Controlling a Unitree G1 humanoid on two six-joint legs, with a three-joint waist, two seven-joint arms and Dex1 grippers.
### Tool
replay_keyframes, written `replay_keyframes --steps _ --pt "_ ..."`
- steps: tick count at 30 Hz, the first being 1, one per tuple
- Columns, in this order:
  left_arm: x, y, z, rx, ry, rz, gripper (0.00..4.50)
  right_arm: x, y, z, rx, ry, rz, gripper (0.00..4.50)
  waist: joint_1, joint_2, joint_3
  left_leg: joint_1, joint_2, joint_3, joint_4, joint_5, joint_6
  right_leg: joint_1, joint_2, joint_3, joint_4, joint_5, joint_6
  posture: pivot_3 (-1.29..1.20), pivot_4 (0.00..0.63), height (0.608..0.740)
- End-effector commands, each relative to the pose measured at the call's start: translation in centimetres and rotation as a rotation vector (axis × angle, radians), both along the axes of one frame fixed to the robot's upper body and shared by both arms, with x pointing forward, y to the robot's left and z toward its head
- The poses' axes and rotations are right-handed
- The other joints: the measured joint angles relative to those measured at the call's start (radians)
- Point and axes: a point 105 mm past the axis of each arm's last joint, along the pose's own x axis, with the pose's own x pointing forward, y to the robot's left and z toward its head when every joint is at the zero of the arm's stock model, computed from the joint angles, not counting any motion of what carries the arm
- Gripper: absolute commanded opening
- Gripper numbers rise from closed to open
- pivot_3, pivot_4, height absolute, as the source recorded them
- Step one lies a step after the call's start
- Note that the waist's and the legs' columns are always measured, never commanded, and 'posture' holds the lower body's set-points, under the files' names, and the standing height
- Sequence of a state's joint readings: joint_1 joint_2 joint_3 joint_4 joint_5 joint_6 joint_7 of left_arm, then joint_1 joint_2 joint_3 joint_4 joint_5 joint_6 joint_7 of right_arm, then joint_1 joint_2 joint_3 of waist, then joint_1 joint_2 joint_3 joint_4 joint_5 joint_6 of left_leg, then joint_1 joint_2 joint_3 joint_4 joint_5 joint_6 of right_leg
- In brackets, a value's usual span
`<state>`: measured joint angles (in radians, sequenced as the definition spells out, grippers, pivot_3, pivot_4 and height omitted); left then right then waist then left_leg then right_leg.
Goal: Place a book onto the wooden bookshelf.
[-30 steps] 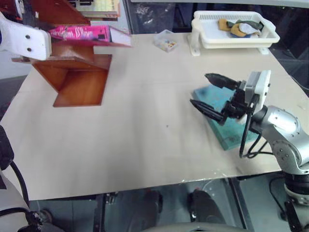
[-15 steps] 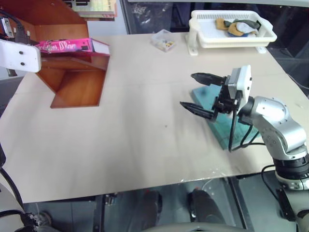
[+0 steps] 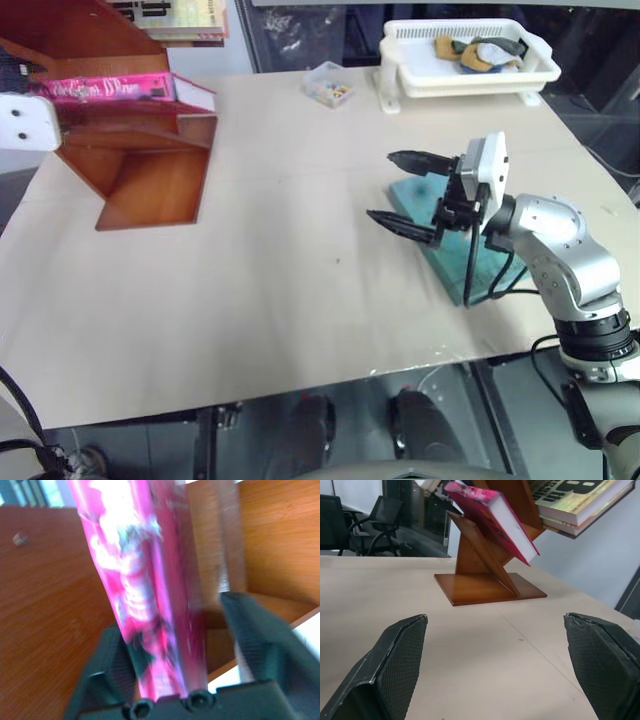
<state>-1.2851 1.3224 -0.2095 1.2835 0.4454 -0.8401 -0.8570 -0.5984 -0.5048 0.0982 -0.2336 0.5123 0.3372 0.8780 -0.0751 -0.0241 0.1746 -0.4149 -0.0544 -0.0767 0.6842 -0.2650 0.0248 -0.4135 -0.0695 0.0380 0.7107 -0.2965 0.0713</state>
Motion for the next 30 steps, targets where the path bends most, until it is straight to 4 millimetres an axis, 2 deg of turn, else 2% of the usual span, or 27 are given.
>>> replay_keyframes --steps 1,4,6,9,10,12,13,14,15,17,18,19,22,23,25,27,30 --pt "-2.3 0.9 1.9 -0.026 -0.098 -0.015 3.44 -0.2 -0.4 1.2 0.018 -0.057 -0.003 4.5 0.002 -0.001 0.0 0.0 0.0 0.0 0.0 0.0 0.0 0.0 0.0 0.0 0.0 0.0 0.0 0.0 0.15 0.74" --pt "-4.2 1.5 1.7 -0.078 -0.136 -0.056 3.44 -0.2 -0.7 0.8 0.012 -0.036 -0.011 4.5 0.005 -0.001 0.0 -0.001 0.0 0.0 0.0 0.0 0.0 0.0 -0.001 -0.001 -0.001 0.0 0.0 0.0 0.15 0.74" --pt "-5.1 1.1 2.1 -0.14 -0.185 -0.124 3.44 -0.1 -1.0 0.4 0.003 -0.021 -0.019 4.5 0.007 -0.001 0.0 -0.001 0.0 0.0 0.0 0.0 0.0 0.0 -0.002 -0.002 -0.001 0.0 0.0 0.0 0.15 0.74" --pt "-5.9 -0.6 3.8 -0.336 -0.3 -0.274 3.44 -0.1 -1.5 -0.2 -0.015 -0.003 -0.042 4.5 0.018 -0.002 0.0 -0.001 0.001 -0.001 0.0 -0.001 0.001 0.0 -0.003 -0.006 -0.001 0.0 0.0 0.0 0.15 0.74" --pt "-6.0 -1.7 4.7 -0.446 -0.354 -0.341 3.44 0.0 -1.6 -0.5 -0.022 0.003 -0.058 4.5 0.023 -0.002 0.0 -0.001 0.001 -0.003 0.001 -0.001 0.001 0.0 -0.003 -0.008 -0.001 0.0 0.0 0.0 0.15 0.74" --pt "-6.3 -4.0 5.2 -0.676 -0.375 -0.444 3.44 0.5 -2.2 -0.8 -0.024 0.02 -0.115 4.5 0.031 -0.001 0.0 -0.001 0.001 -0.003 0.002 -0.001 0.002 0.001 -0.004 -0.009 -0.002 0.0 0.0 0.0 0.15 0.74" --pt "-6.5 -6.5 4.6 -0.812 -0.358 -0.511 3.86 0.6 -2.5 -1.0 -0.024 0.03 -0.141 4.5 0.033 0.0 0.0 -0.001 0.001 -0.003 0.002 -0.001 0.002 0.001 -0.004 -0.008 -0.003 0.0 0.0 0.0 0.15 0.74" --pt "-6.9 -8.3 3.9 -0.91 -0.325 -0.537 3.98 0.7 -2.6 -1.2 -0.024 0.037 -0.157 4.5 0.032 0.0 0.0 -0.001 0.002 -0.002 0.002 -0.001 0.002 0.001 -0.009 -0.007 0.0 0.0 -0.001 0.0 0.15 0.74" --pt "-7.0 -11.0 2.3 -1.049 -0.264 -0.569 4.3 0.7 -3.0 -1.5 -0.03 0.045 -0.191 4.5 0.031 0.0 -0.001 -0.001 0.003 -0.002 0.001 -0.001 0.001 0.001 -0.009 -0.007 -0.004 0.001 -0.001 0.0 0.15 0.74" --pt "-7.4 -16.0 -1.7 -1.245 -0.093 -0.573 4.41 0.7 -3.7 -2.1 -0.053 0.059 -0.25 4.5 0.034 0.0 -0.001 -0.001 0.002 -0.001 0.0 -0.001 0.0 0.002 -0.011 -0.002 -0.004 0.001 -0.001 0.0 0.15 0.74" --pt "-7.5 -17.7 -3.3 -1.309 -0.029 -0.558 4.41 0.7 -4.1 -2.4 -0.063 0.063 -0.283 4.5 0.036 0.0 -0.001 -0.002 0.002 -0.001 0.001 -0.001 0.0 0.001 -0.01 -0.002 -0.004 0.001 -0.001 0.0 0.15 0.74" --pt "-7.6 -18.6 -4.0 -1.341 0.0 -0.542 4.41 0.7 -4.2 -2.5 -0.069 0.065 -0.303 4.5 0.036 -0.001 -0.001 -0.002 0.002 -0.001 0.0 -0.001 0.0 0.001 -0.009 -0.001 -0.005 0.001 -0.001 0.0 0.15 0.74" --pt "-7.7 -21.5 -9.3 -1.418 0.148 -0.433 4.41 -0.5 -5.4 -4.0 -0.124 0.078 -0.376 4.5 0.038 0.002 -0.002 0.0 0.002 0.0 0.0 -0.001 0.0 0.001 -0.009 0.0 -0.002 0.001 -0.001 0.0 0.15 0.74" --pt "-7.8 -21.7 -10.5 -1.422 0.174 -0.397 4.41 -1.3 -5.8 -4.7 -0.156 0.09 -0.386 4.5 0.04 0.007 -0.005 0.001 0.002 0.0 0.0 -0.001 0.0 0.001 -0.008 0.0 -0.002 0.001 -0.001 0.0 0.15 0.74" --pt "-8.1 -20.8 -12.1 -1.396 0.195 -0.345 4.41 -2.7 -6.6 -5.5 -0.193 0.12 -0.41 4.5 0.039 0.007 -0.005 0.002 0.001 0.002 -0.001 -0.002 0.002 0.002 -0.008 0.001 -0.002 0.001 -0.001 0.0 0.15 0.74" --pt "-8.1 -19.5 -12.9 -1.381 0.188 -0.302 4.41 -3.9 -7.3 -5.9 -0.21 0.147 -0.431 4.5 0.04 0.007 -0.005 0.002 0.003 0.002 -0.001 -0.003 0.004 0.002 -0.002 0.001 -0.002 0.001 -0.001 0.0 0.15 0.74" --pt "-8.4 -16.4 -14.0 -1.339 0.206 -0.215 4.41 -6.2 -8.6 -6.7 -0.253 0.195 -0.475 4.5 0.043 0.007 -0.005 0.005 0.003 0.002 -0.001 -0.003 0.004 0.005 -0.001 0.0 -0.002 0.001 -0.002 0.0 0.15 0.74"
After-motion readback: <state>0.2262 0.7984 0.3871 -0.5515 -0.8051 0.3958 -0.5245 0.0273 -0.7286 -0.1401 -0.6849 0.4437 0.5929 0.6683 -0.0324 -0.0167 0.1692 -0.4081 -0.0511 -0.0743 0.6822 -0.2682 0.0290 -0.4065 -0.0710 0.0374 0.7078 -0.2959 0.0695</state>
